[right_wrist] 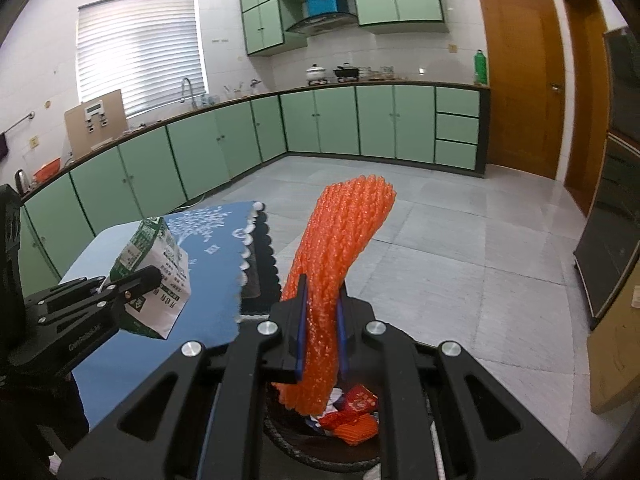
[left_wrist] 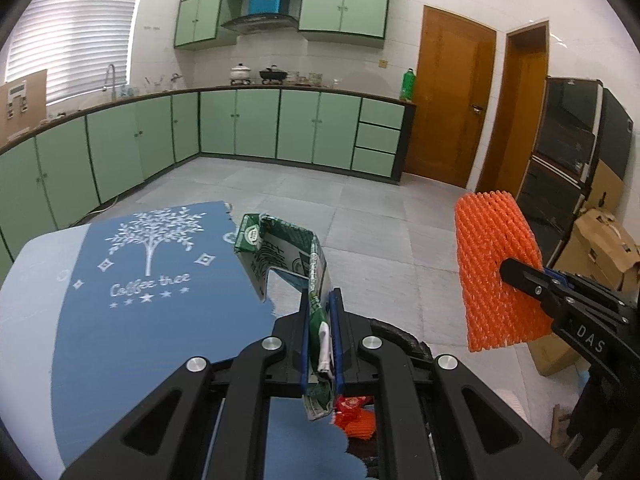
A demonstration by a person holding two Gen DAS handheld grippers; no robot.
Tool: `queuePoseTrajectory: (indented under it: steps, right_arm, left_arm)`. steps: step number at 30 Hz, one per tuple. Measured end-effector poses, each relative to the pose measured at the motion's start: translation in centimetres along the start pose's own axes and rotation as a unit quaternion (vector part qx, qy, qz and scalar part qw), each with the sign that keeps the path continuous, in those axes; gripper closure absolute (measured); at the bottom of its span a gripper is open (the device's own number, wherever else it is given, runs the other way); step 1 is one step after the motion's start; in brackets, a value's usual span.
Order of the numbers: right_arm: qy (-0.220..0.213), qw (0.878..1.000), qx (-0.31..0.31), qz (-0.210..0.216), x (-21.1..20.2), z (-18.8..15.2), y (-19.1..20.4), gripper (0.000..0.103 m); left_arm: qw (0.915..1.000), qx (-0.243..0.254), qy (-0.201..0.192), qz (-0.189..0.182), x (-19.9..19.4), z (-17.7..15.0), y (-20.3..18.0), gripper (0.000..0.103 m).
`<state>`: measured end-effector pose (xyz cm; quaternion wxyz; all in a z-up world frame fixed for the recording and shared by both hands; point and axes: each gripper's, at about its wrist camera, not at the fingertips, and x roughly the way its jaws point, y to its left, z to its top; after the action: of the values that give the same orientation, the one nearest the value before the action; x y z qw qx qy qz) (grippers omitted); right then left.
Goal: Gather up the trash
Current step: 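Carry the orange pad and green carton over the black bin, then open both tools to drop the pad and carton into the bin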
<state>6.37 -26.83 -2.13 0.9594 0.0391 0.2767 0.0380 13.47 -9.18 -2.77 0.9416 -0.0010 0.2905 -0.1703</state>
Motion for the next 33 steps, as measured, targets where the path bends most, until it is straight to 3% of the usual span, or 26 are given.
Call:
queuePoseTrajectory:
  steps: [16, 33]
  right_arm:
    - [0.029, 0.999, 0.023, -0.038, 2.6, -2.0, -3.8, 0.092]
    - [0.109, 0.993, 0.039, -0.034, 11.6, -5.2, -7.3, 0.092]
  left_arm:
    - [0.9981, 0.023, 0.031, -0.047, 5.9, -0.5, -3.4, 0.094]
    - [0.9936, 0.027, 0.101, -0.043, 14.6, -2.6, -4.1, 0.094]
